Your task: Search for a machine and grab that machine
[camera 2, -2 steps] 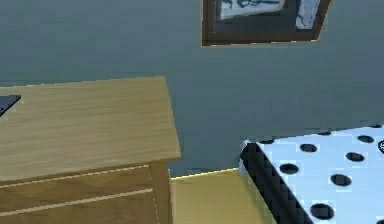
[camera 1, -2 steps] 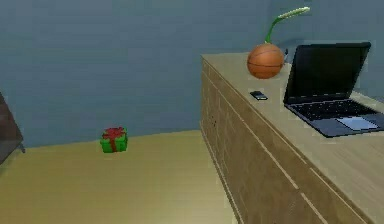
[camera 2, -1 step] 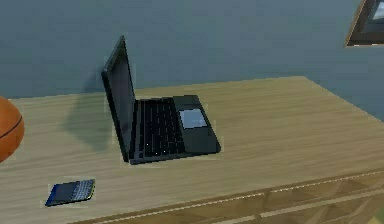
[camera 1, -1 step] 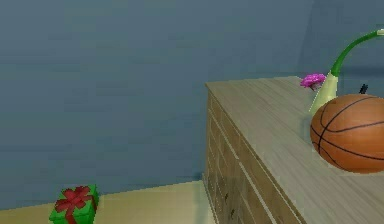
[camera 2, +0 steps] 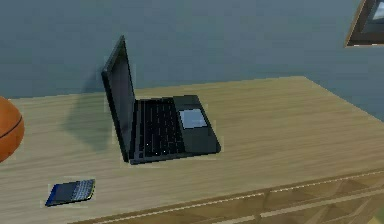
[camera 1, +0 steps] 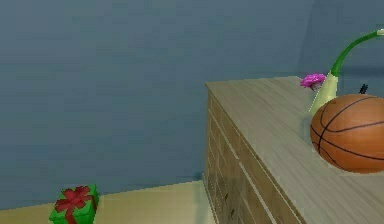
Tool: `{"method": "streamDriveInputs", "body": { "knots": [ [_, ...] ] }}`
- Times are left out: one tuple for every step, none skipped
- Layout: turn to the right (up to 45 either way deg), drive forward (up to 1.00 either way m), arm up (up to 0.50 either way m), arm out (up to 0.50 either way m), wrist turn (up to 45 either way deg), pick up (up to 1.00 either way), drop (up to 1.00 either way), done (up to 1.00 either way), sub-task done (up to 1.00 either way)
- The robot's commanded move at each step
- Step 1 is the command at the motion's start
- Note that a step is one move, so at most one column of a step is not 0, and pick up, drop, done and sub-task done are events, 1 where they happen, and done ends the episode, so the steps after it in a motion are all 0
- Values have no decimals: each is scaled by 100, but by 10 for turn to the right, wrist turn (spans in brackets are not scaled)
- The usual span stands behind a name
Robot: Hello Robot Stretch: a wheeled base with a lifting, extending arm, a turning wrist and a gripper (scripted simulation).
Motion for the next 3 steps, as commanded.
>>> {"method": "streamDriveInputs", "body": {
  "knots": [
    [0, 0, 38, 0, 0, 0, 0, 0, 0],
    [0, 0, 0, 18, 0, 0, 0, 0, 0],
    [0, 0, 0, 0, 450, 0, 0, 0, 0]
  ]
}}
